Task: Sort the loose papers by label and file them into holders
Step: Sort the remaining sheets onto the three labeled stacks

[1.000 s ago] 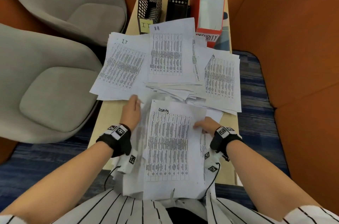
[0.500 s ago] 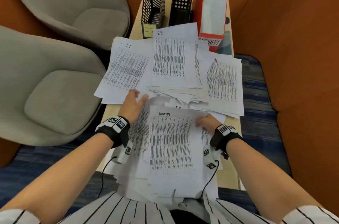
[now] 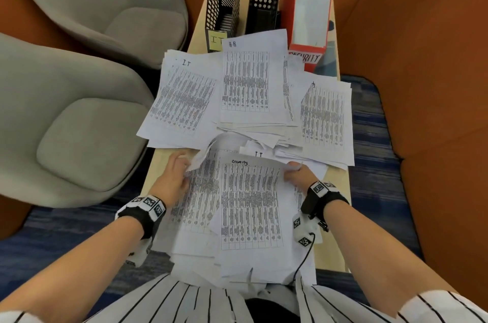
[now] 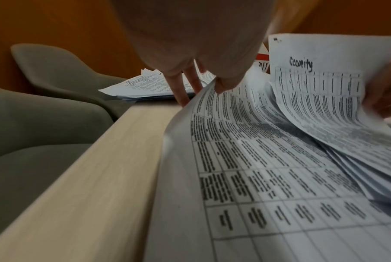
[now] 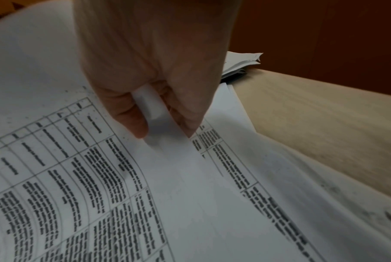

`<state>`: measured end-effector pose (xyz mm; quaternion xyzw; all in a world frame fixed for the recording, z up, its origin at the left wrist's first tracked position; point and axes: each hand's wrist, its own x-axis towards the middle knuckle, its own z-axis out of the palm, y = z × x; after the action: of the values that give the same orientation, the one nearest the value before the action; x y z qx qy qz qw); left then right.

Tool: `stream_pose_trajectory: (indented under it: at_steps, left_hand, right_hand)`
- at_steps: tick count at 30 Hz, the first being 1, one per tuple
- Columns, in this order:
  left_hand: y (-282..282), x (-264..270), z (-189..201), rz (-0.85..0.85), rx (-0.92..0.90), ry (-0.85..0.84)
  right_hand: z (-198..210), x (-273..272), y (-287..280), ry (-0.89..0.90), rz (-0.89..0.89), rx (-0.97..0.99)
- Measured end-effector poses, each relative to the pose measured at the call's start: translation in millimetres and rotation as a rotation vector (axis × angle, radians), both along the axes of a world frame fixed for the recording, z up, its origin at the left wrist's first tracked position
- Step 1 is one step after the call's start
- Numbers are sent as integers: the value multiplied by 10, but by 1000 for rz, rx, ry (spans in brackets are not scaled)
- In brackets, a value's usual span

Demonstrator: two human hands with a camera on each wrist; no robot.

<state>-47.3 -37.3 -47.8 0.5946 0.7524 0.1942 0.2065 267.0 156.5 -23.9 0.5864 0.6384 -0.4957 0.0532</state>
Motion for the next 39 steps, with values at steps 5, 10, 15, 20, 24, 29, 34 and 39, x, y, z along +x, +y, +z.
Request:
stream_pose_trajectory:
  at_steps: [5,10,15,20,24,29,34,39]
  left_hand:
    - [66,-17,28,26,16,-24]
    - [130,16,116,221,89,-96]
    - [110,-38,84,325,46,-97]
    - [113,8,105,225,-198,-278]
    - [243,90,330,291,-151,-292]
    - [394,198,901,278,144,-282]
    - [475,231,1454,243,440,-357]
    - [819,136,1633,240,379,-458]
  right_hand:
    - [50,-79,-21,-111,48,22]
    - [65,-129,-12,-226,145,20]
    - [43,-122,-4,-247,134,26]
    - [55,-143,-17,-249,146,33]
    - [86,-111,-27,-186,58,-5]
    - [-82,62,46,90,-256,-219]
    - [252,-121,-48,617,-587,-316]
    - [804,-587,93,768,-503,-212]
